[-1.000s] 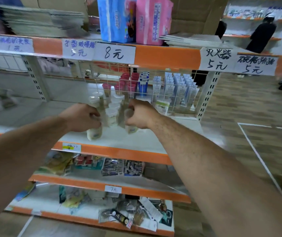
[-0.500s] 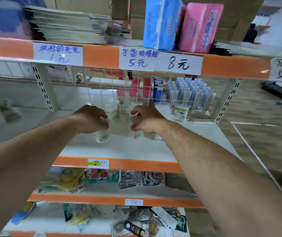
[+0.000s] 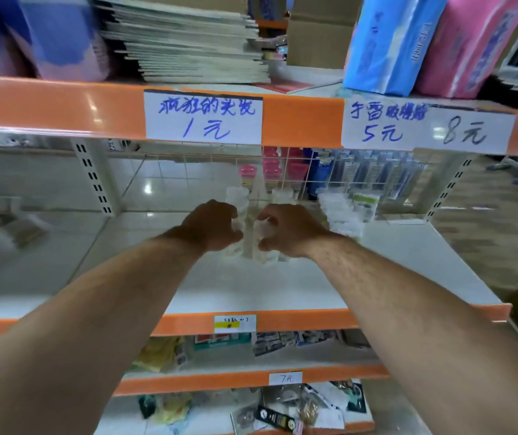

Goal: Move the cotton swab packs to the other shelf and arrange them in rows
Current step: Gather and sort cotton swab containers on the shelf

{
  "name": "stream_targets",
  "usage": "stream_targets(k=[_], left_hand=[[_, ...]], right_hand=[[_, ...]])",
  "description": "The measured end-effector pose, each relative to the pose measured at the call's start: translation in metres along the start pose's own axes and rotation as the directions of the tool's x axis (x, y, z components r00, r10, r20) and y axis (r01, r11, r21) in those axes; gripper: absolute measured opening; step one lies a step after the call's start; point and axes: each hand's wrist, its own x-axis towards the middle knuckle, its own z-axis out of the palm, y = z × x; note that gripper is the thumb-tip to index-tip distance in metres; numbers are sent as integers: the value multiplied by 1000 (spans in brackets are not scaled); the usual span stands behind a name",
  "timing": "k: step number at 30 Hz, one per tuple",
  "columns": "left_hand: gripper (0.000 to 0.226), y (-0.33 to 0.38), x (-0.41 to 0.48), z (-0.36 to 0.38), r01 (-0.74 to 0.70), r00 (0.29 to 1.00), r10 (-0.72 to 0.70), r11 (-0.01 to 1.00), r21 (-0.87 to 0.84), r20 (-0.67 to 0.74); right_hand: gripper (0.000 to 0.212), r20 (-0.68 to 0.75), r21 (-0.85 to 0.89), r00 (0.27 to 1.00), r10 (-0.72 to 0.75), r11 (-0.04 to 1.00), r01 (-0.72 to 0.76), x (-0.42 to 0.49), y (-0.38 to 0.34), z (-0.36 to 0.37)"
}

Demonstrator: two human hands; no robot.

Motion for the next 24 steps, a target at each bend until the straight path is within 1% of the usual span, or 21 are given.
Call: stream_targets(k=[4, 7, 10, 18, 24], left_hand=[[35, 0, 16, 9, 4, 1000, -4, 1000, 21, -11], [31, 2, 24, 17, 17, 999, -16, 999, 39, -37], [27, 4, 32, 25, 42, 998, -41, 999, 10, -52], [26, 7, 45, 28, 59, 998, -57, 997, 50, -40], [28, 5, 47, 31, 60, 996, -55, 995, 78, -72]], right_hand=[[57, 0, -4, 1000, -22, 1000, 22, 14, 2, 9], [57, 3, -10, 999, -38, 999, 38, 18, 7, 10], [58, 13, -25, 999, -46, 999, 46, 20, 12, 8], [58, 4, -36, 998, -65, 997, 65, 20, 17, 4], [56, 8, -36, 997, -76, 996, 76, 17, 18, 3]])
